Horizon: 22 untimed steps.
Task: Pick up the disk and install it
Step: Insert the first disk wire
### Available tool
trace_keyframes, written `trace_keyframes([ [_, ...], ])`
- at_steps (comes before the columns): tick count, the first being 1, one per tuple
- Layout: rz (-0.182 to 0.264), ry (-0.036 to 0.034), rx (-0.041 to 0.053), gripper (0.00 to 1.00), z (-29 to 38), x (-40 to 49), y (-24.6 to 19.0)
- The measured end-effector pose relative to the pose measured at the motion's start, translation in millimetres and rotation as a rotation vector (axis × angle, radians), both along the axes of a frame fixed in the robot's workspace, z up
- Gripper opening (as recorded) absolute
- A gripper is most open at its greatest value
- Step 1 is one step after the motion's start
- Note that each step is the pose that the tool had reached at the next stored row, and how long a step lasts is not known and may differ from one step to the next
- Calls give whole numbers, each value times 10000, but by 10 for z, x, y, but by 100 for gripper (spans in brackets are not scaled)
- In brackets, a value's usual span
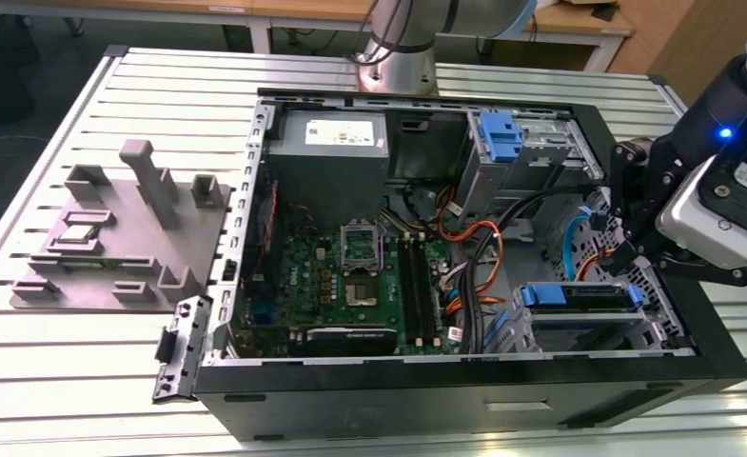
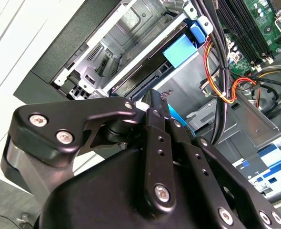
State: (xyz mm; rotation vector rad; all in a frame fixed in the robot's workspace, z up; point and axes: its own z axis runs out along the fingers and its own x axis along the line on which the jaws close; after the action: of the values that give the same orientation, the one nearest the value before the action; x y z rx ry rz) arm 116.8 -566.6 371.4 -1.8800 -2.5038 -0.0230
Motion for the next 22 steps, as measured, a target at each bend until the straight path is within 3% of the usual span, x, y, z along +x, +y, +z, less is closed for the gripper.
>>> trace_keyframes([
  [7,-1,0,-1,10,-10,95,7],
  [11,-1,-11,-1,10,-16,101,10],
  [13,31,-47,-3,10,-18,102,10],
  [18,448,-221,-4,10,-20,102,10],
  [22,483,-231,-3,10,-21,101,11],
])
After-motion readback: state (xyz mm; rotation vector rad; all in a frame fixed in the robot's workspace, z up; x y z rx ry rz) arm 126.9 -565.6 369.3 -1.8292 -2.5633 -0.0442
